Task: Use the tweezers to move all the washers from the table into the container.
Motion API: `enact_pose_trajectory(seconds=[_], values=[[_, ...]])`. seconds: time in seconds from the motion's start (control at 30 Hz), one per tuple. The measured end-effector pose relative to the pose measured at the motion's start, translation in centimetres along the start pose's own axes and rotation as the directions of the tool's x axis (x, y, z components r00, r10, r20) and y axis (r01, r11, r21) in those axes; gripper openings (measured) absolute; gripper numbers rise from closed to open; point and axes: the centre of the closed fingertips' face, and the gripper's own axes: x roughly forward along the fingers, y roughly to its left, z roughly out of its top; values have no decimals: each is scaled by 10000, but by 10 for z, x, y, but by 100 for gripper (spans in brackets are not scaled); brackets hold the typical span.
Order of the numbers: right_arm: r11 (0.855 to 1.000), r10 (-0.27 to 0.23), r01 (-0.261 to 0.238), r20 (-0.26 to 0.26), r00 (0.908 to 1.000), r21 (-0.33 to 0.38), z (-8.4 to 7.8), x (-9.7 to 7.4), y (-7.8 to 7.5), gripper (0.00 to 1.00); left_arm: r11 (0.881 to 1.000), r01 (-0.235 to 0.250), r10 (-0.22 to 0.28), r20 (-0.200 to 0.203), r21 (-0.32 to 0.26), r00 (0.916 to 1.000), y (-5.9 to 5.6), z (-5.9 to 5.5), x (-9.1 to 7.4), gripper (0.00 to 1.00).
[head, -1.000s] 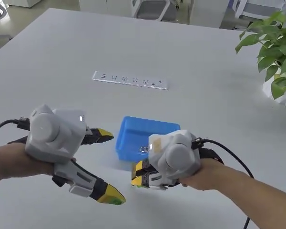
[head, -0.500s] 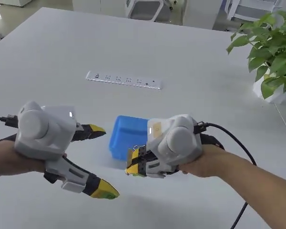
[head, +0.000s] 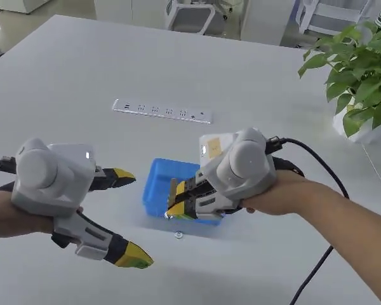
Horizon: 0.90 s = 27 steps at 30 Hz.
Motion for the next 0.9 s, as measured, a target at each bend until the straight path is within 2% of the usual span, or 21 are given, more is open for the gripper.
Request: enact_pose_trajectory(seconds=[0.47,0.9], values=[[9992,-347,349,139,9993,-185,6,-2,-39,7,9998,-160,161,111,-139,9998,9,3,-3,99],[9991,-371,370,-41,9993,-221,-8,13,-60,8,9996,-247,248,79,-146,9997,18,2,-4,94]])
